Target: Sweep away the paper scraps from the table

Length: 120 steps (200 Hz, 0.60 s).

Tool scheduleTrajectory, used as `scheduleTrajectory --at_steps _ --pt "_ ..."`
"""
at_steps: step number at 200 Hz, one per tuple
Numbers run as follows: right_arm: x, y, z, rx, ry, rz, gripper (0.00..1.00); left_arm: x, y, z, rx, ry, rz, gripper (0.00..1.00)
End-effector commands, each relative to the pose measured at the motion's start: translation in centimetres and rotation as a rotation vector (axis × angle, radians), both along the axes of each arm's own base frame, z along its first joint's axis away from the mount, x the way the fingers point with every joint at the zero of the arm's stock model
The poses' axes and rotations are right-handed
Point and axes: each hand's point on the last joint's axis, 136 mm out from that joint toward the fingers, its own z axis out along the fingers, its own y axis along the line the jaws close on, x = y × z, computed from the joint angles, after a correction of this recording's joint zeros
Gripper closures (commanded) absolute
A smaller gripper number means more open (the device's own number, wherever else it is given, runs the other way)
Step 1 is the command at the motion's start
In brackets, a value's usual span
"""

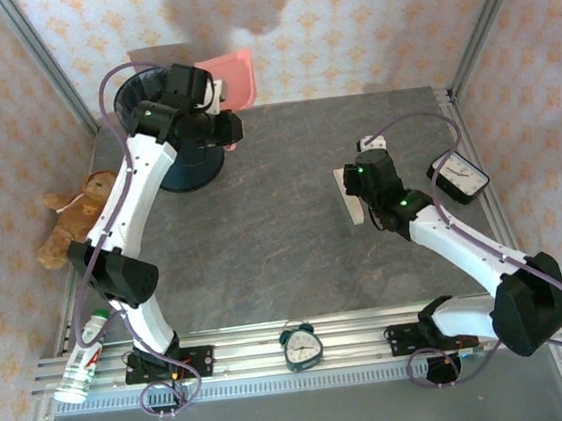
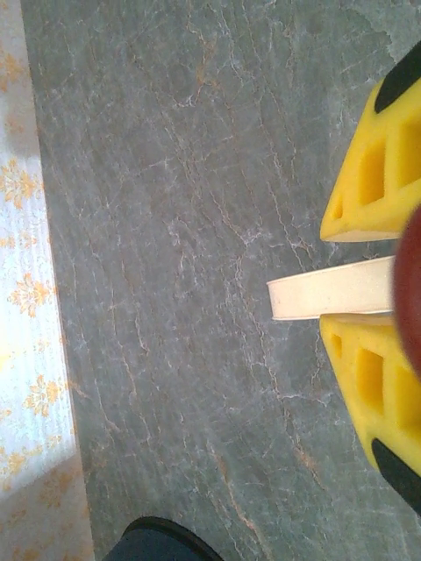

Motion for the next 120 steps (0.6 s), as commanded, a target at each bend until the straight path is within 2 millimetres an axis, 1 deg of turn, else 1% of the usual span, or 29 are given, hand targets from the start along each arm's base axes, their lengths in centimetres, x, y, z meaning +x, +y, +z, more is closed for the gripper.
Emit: scheduleTrajectory --at_steps 1,6,10,24,33,37,51,88,120 --pt "0.2 -1.3 1.2 -0.019 -0.054 -0.056 1.0 -1.2 1.0 -2.9 0.227 0.065 -0.071 1.0" --pt "-0.1 -1.6 2.1 -0.011 -0.077 -0.059 1.0 -1.3 0.8 -3.3 0.249 0.074 -0.084 1.0" --pt "-0.1 -1.6 2.2 -0.013 -0.079 -0.061 1.0 -1.5 0.8 -3.7 0.269 0.086 -0.088 1.0" --pt "-0.3 -1.9 2.2 -0.024 -0.081 -0.068 1.0 -1.7 0.6 -4.9 0.32 0.111 -0.107 1.0" --pt "-0.3 -2.1 2.3 -0.032 -0.082 -0.074 1.0 -2.0 0.5 -5.1 0.347 0.113 -0.116 1.0" --pt "-0.4 -2.2 2.3 -0.036 -0.084 -0.076 1.0 -1.7 0.4 -6.3 0.368 0.139 -0.123 1.0" --pt "-0.5 -2.6 2.4 -0.049 -0.087 -0.087 1.0 -1.9 0.0 -7.5 0.414 0.163 -0.144 1.0" --pt "-0.8 -3.5 2.7 -0.086 -0.096 -0.111 1.0 -2.4 -1.5 -10.4 0.508 0.216 -0.211 1.0" --pt "-1.0 -4.0 2.7 -0.103 -0.096 -0.121 1.0 -2.7 -3.1 -13.2 0.543 0.261 -0.257 1.0"
